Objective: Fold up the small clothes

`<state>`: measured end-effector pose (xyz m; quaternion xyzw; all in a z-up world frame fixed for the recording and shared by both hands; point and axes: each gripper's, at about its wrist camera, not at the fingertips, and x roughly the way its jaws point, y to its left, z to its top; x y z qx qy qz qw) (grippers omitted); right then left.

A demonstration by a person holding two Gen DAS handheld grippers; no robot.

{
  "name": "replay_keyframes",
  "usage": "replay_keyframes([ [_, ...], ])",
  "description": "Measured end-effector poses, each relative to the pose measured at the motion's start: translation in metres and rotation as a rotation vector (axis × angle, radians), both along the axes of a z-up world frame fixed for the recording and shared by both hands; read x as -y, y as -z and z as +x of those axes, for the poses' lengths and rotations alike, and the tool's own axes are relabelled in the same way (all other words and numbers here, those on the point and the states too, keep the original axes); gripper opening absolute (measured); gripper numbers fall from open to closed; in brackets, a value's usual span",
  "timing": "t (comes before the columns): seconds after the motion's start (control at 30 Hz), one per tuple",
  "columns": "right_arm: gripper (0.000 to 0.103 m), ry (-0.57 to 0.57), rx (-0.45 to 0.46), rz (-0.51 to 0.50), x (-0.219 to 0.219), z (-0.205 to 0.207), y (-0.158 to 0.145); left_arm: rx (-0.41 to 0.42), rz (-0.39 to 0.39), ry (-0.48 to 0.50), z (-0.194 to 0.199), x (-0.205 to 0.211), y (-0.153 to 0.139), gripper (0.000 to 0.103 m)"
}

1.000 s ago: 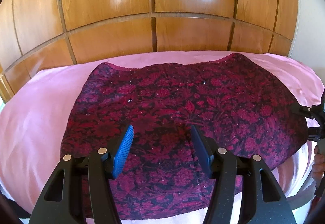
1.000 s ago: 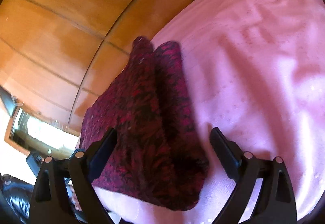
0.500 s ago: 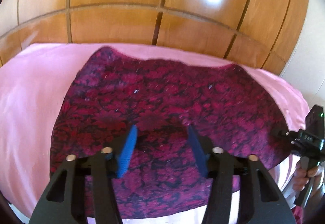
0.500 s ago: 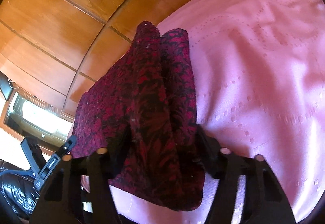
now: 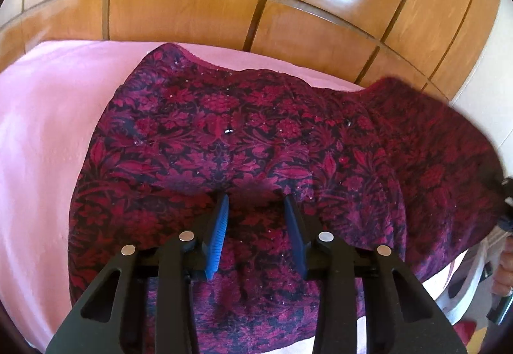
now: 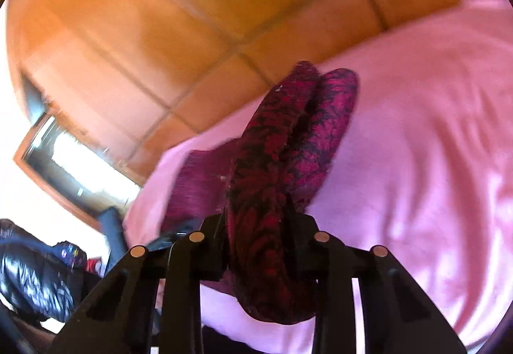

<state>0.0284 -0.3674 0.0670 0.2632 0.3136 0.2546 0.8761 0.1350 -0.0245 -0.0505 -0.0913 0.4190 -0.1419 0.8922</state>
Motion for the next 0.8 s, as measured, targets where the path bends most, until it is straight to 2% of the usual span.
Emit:
replay_keyframes([
  [0.17,0.026,-0.150,0.096,-0.014,-0.069,-0.001,-0.033,0.001,-0.026,-0.006,-0.002,-0.005,-0.001,0.034],
  [0.2,0.026,-0.177,0.103,-0.021,-0.082,0.000,-0.035,-0.004,-0.044,-0.015,-0.002,-0.011,-0.002,0.030],
  [0.33,0.025,-0.265,0.113,-0.064,-0.137,0.011,-0.032,-0.039,-0.223,-0.069,-0.006,-0.064,-0.009,0.027],
  [0.43,0.024,-0.325,0.109,-0.106,-0.175,0.017,-0.024,-0.016,-0.348,-0.113,-0.012,-0.113,-0.019,0.027],
  [0.53,0.024,-0.385,0.101,-0.205,-0.224,0.023,-0.011,0.027,-0.445,-0.124,-0.016,-0.149,-0.031,0.027],
  [0.57,0.024,-0.401,0.091,-0.231,-0.237,0.026,-0.008,0.039,-0.467,-0.114,-0.017,-0.155,-0.035,0.028],
  [0.63,0.024,-0.429,0.079,-0.312,-0.263,0.029,0.004,0.055,-0.503,-0.107,-0.015,-0.164,-0.040,0.049],
  [0.67,0.024,-0.441,0.079,-0.366,-0.277,0.028,0.011,0.054,-0.511,-0.106,-0.011,-0.167,-0.040,0.054],
  [0.7,0.024,-0.442,0.085,-0.406,-0.287,0.027,0.014,0.048,-0.515,-0.101,-0.008,-0.167,-0.040,0.057],
  [0.8,0.024,-0.424,0.126,-0.519,-0.307,0.018,0.020,0.044,-0.491,-0.093,-0.002,-0.159,-0.038,0.057],
])
